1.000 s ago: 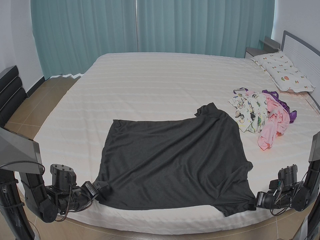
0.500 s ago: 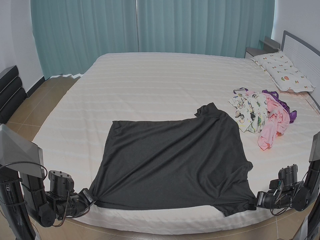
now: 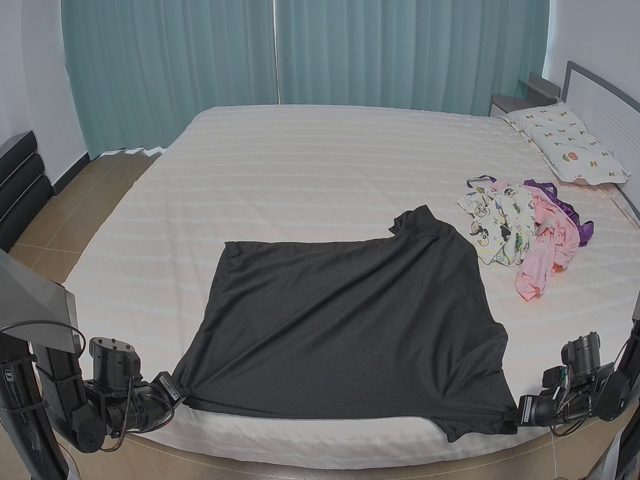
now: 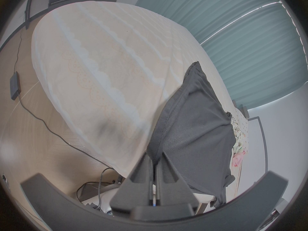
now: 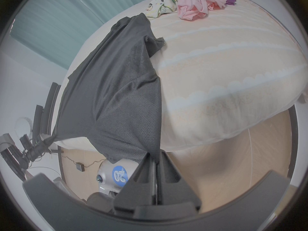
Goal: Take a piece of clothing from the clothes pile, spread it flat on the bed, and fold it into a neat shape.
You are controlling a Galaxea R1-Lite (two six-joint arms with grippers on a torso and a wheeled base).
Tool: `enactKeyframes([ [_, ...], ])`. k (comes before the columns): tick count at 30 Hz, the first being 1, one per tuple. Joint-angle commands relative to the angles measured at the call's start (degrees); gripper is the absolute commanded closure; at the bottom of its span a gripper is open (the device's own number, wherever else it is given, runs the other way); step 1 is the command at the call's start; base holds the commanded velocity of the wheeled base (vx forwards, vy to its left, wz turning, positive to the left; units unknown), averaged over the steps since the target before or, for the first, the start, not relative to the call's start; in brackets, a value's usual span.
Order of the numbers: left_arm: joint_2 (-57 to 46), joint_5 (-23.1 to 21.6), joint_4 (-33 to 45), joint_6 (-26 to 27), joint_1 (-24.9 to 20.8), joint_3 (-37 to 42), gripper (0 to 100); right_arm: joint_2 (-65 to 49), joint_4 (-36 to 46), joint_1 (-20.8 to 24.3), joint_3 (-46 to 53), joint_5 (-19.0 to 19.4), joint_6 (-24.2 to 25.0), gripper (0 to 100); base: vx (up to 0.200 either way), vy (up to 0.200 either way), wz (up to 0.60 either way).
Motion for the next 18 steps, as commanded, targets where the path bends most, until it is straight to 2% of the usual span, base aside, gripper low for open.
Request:
enactKeyframes([
  [1,0.31,-0.03,-0.01,-0.14,-2.14,0.41,100,-3.90,3.82,-1.22,0.99,0.08,-3.00,100,0.000,0.000,0.00],
  [5,0.13,0.06,-0.01,-0.14,-3.90,1.03,100,-5.13,4.96,-1.84,0.99,-0.01,-4.05,100,0.000,0.000,0.00],
  [10,0.13,1.11,1.66,-0.05,-5.39,1.73,100,-6.71,8.21,-5.18,0.90,-0.10,-7.48,100,0.000,0.000,0.00],
  [18,-1.98,4.01,9.39,-0.05,-10.49,1.73,100,-6.71,9.97,-7.03,0.99,-0.54,-10.47,100,0.000,0.000,0.00],
])
